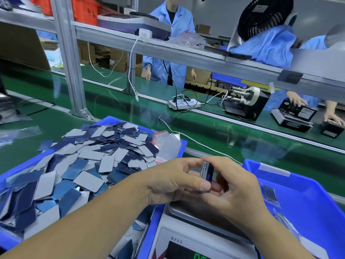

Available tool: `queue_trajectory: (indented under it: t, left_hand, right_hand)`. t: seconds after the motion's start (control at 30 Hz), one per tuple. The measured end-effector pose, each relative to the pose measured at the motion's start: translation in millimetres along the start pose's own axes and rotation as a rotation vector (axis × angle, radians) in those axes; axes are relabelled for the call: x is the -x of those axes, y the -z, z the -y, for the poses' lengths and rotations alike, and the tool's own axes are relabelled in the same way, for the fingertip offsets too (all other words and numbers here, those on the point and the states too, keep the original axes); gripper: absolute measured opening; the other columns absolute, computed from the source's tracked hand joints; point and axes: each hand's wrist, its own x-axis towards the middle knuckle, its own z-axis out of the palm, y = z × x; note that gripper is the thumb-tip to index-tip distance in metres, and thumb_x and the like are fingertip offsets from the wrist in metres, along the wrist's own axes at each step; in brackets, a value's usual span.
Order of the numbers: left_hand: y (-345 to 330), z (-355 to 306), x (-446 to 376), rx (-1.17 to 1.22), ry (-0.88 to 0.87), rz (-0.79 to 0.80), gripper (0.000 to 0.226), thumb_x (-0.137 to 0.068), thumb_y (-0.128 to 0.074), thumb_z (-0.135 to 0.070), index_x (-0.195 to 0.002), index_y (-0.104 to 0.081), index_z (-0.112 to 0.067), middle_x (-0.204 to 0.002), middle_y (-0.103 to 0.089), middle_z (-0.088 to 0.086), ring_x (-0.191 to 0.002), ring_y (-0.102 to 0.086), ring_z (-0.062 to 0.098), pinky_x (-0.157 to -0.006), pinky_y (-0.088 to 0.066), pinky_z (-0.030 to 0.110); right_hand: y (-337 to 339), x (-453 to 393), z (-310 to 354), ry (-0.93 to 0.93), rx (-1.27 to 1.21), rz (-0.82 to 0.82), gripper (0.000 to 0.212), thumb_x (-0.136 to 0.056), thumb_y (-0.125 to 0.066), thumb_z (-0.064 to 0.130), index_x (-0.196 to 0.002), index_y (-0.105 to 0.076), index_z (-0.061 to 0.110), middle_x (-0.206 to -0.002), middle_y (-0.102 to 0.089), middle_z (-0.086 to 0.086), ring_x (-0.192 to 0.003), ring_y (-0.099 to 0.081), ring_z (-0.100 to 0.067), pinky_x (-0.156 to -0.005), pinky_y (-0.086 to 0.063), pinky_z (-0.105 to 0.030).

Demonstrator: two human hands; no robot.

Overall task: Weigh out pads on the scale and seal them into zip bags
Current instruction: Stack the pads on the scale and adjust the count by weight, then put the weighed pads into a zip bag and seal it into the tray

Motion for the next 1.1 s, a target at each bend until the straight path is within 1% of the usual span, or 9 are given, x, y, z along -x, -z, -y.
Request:
queue_trajectory:
  t: [0.1,0.23,0.4,0.5,0.67,0.8,0.9,1.0,1.1]
  left_hand:
    - [0,0,0,-0.014,0.013,-0.021,0.05,-0.083,-0.072,-0.008,-0.13,-0.058,0.0,-0.127,-0.063,0.024,-0.104,-0.064,0.028,-0.098,-0.052,0.038]
    - [-2,0,1,-0.023,-0.01,-0.094,0.029,-0.079,-0.072,-0.002,-0.107,-0.064,-0.003,-0.113,-0.063,0.025,-0.086,-0.07,0.022,-0.074,-0.058,0.026]
    - [9,-6,6,-0.128,0.084,-0.093,0.05,-0.076,-0.073,0.0,-0.121,-0.054,0.009,-0.099,-0.074,0.018,-0.096,-0.072,0.03,-0.08,-0.061,0.032]
    - [17,-13,14,-0.288,0.156,-0.05,0.028,-0.076,-0.074,-0.003,-0.102,-0.062,-0.001,-0.083,-0.073,0.01,-0.082,-0.073,0.025,-0.074,-0.061,0.031]
    - [23,-18,18,-0.394,0.235,-0.005,0.018,-0.079,-0.075,-0.03,-0.091,-0.073,-0.017,-0.093,-0.076,0.013,-0.075,-0.075,0.019,-0.055,-0.053,0.019]
    - [42,-20,6,-0.649,0.131,-0.554,0.034,-0.088,-0.066,-0.049,-0.086,-0.069,-0.016,-0.08,-0.077,0.003,-0.059,-0.067,0.013,-0.043,-0.04,0.016]
    - [66,-11,-4,-1.107,0.061,-1.001,0.017,-0.091,-0.063,-0.039,-0.081,-0.066,-0.026,-0.079,-0.068,-0.009,-0.079,-0.064,0.014,-0.061,-0.044,0.024]
    - [78,2,-11,-1.273,0.167,-1.035,0.021,-0.09,-0.062,-0.044,-0.096,-0.064,-0.025,-0.093,-0.064,-0.006,-0.091,-0.059,0.022,-0.071,-0.044,0.031]
    - [83,8,-18,-1.398,0.23,-1.068,0.03,-0.086,-0.065,-0.048,-0.077,-0.056,-0.021,-0.083,-0.061,-0.001,-0.08,-0.058,0.024,-0.062,-0.041,0.031]
  right_hand:
    - [3,-1,2,-0.038,0.019,-0.074,0.049,-0.07,-0.07,0.035,-0.113,-0.067,0.011,-0.1,-0.059,0.018,-0.085,-0.048,0.018,-0.073,-0.036,-0.001]
    - [0,-2,0,-0.059,0.02,-0.103,0.052,-0.069,-0.076,0.032,-0.116,-0.064,0.013,-0.103,-0.059,0.014,-0.085,-0.05,0.012,-0.068,-0.037,-0.004]
    - [4,-1,-2,-0.008,-0.174,0.114,0.081,-0.063,-0.09,0.038,-0.133,-0.052,0.02,-0.127,-0.051,0.006,-0.111,-0.053,-0.008,-0.084,-0.041,-0.011]
    - [10,-2,0,0.006,-0.225,0.184,0.05,-0.074,-0.079,0.024,-0.122,-0.066,0.017,-0.116,-0.062,0.011,-0.109,-0.057,-0.017,-0.087,-0.045,-0.021]
    - [11,-1,3,-0.03,-0.238,0.214,0.014,-0.079,-0.072,0.013,-0.091,-0.073,0.02,-0.085,-0.067,0.015,-0.084,-0.06,-0.017,-0.074,-0.049,-0.03]
    - [10,-1,-4,-0.262,-0.264,0.108,0.018,-0.076,-0.074,0.024,-0.086,-0.067,0.037,-0.086,-0.067,0.016,-0.083,-0.061,-0.014,-0.075,-0.046,-0.023]
    - [3,2,-13,-0.421,-0.175,0.222,0.024,-0.08,-0.078,0.026,-0.086,-0.064,0.044,-0.086,-0.066,0.015,-0.082,-0.058,-0.009,-0.076,-0.045,-0.024]
    - [0,3,-14,-0.445,-0.012,0.434,0.026,-0.082,-0.075,0.032,-0.09,-0.058,0.05,-0.09,-0.062,0.019,-0.085,-0.055,0.0,-0.081,-0.046,-0.029]
    - [2,0,-11,-0.392,0.023,0.471,0.031,-0.083,-0.073,0.031,-0.084,-0.054,0.055,-0.094,-0.056,0.036,-0.093,-0.05,0.006,-0.079,-0.043,-0.021]
